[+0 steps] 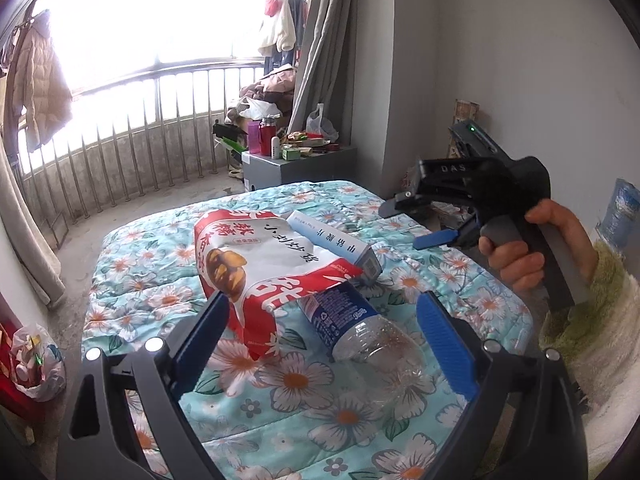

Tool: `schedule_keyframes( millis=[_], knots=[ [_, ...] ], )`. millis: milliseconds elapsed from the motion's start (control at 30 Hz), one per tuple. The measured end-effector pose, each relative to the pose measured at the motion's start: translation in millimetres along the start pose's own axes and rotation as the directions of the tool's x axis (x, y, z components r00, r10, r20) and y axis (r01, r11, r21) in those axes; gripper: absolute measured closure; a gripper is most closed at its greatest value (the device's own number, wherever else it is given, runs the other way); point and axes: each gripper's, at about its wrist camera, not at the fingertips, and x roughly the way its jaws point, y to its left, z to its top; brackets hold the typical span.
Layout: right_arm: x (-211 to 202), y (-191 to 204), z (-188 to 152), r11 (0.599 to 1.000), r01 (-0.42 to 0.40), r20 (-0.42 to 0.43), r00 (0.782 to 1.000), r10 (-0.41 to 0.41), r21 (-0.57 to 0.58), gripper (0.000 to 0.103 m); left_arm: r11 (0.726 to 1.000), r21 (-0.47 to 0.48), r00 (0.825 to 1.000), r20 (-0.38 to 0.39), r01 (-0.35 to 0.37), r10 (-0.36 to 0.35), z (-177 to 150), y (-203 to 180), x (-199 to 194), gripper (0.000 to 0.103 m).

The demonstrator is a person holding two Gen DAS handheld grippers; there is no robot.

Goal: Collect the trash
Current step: 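Grasp the blue-and-white box with the right tool while the left tool grasps the red-and-white snack bag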

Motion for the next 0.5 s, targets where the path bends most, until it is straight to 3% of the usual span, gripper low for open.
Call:
schedule_keyframes(
  millis=[67,200,400,500],
  knots=[
    [9.7,2.0,7.9,1.000,0.010,-0.012,1.000,-0.010,0.003,0.016,1.000,-0.009,1.000,-0.007,-0.014,0.014,-1.0,2.9,3.1,0.011],
    [29.4,7.3,19.5,1.000,0.027,-0.041,0.999,-0.027,0.000,0.016,0.992,-0.125,1.000,-0.013,0.000,-0.001,5.1,23.7,11.3,0.011],
    [54.8,15.7,31.4,0.998,0.060,-0.071,0.996,-0.061,-0.014,0.015,0.918,-0.394,0.996,-0.044,0.053,-0.077,17.3,76.7,47.3,0.011],
    [66.8,17.2,34.4,0.997,0.068,-0.094,0.993,-0.070,-0.023,0.014,0.885,-0.461,0.991,-0.087,0.055,-0.107,17.5,91.7,70.5,0.011]
  ],
)
